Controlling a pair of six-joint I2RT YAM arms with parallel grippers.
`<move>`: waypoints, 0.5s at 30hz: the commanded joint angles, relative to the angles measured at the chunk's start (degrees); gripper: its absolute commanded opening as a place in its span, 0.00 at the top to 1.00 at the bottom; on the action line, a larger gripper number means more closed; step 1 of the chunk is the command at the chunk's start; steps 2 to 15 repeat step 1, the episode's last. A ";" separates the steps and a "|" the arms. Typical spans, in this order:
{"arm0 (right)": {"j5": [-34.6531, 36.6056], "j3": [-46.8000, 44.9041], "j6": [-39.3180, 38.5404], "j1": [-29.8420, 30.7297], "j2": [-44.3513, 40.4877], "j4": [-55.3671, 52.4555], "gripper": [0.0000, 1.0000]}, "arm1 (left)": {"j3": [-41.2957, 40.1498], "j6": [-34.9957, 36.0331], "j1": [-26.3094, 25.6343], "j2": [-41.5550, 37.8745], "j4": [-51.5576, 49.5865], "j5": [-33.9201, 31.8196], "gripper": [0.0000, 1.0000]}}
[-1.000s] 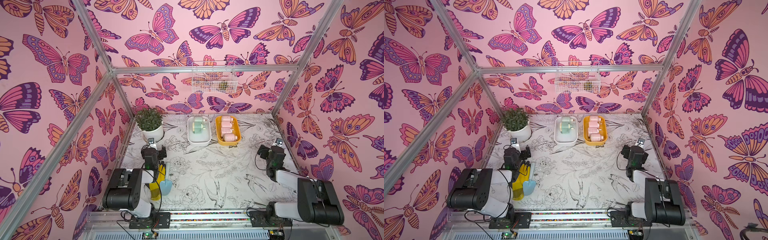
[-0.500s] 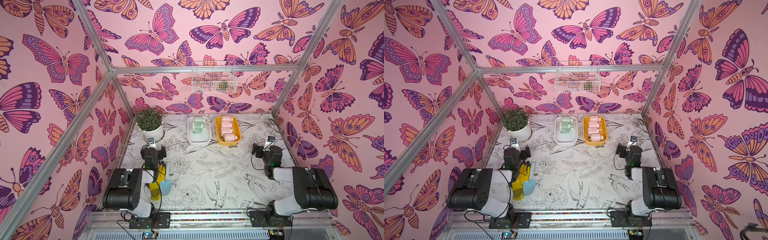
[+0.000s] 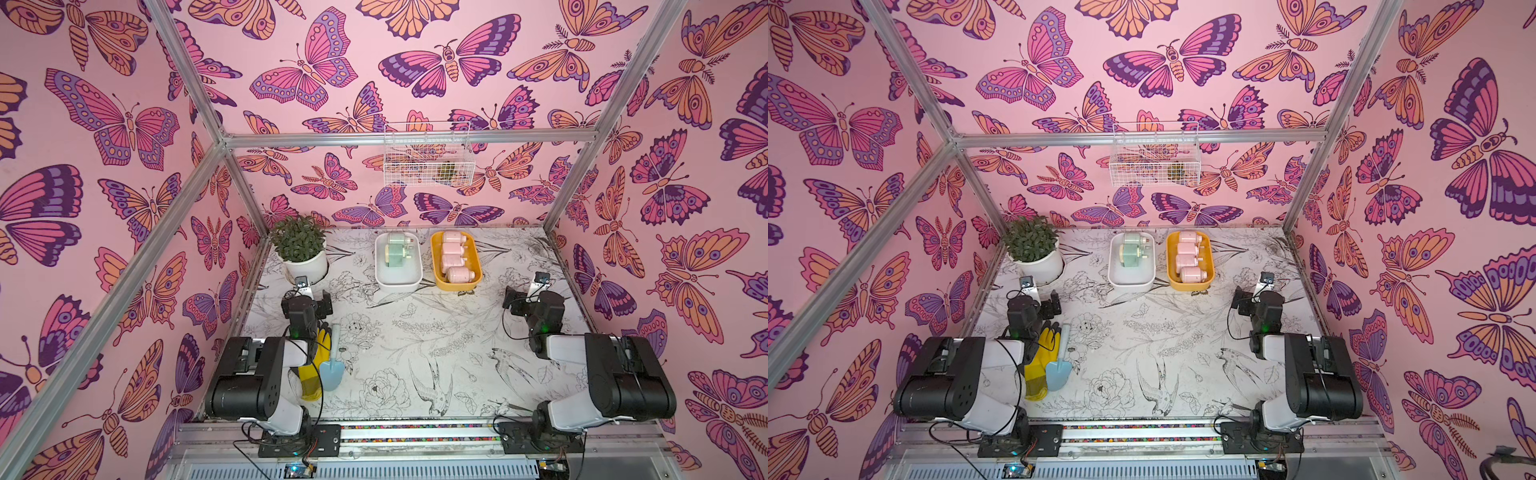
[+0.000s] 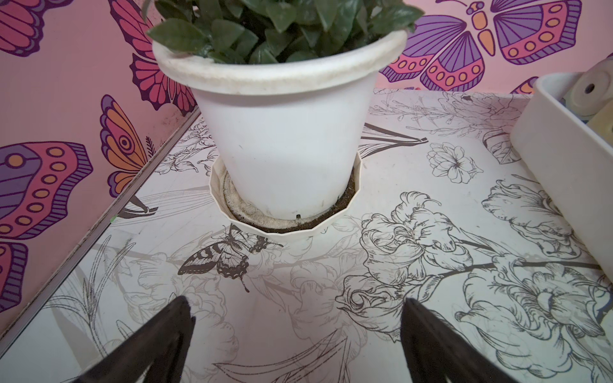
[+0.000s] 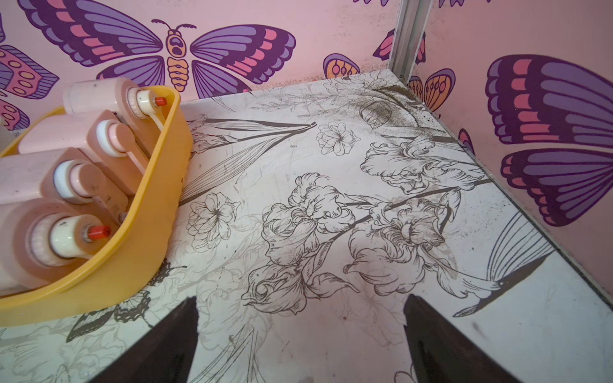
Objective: Place the pencil sharpeners by color into the storage box
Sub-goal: Reset both arms
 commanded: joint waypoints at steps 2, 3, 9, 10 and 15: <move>-0.56 0.72 -0.80 -0.13 0.09 -0.37 0.01 | -0.29 -0.56 0.20 0.34 0.93 -0.95 0.00; -0.56 0.72 -0.80 -0.13 0.09 -0.37 0.01 | -0.29 -0.56 0.20 0.34 0.93 -0.95 0.00; -0.56 0.72 -0.80 -0.13 0.09 -0.37 0.01 | -0.29 -0.56 0.20 0.34 0.93 -0.95 0.00; -0.56 0.72 -0.80 -0.13 0.09 -0.37 0.01 | -0.29 -0.56 0.20 0.34 0.93 -0.95 0.00; -0.56 0.72 -0.80 -0.13 0.09 -0.37 0.01 | -0.29 -0.56 0.20 0.34 0.93 -0.95 0.00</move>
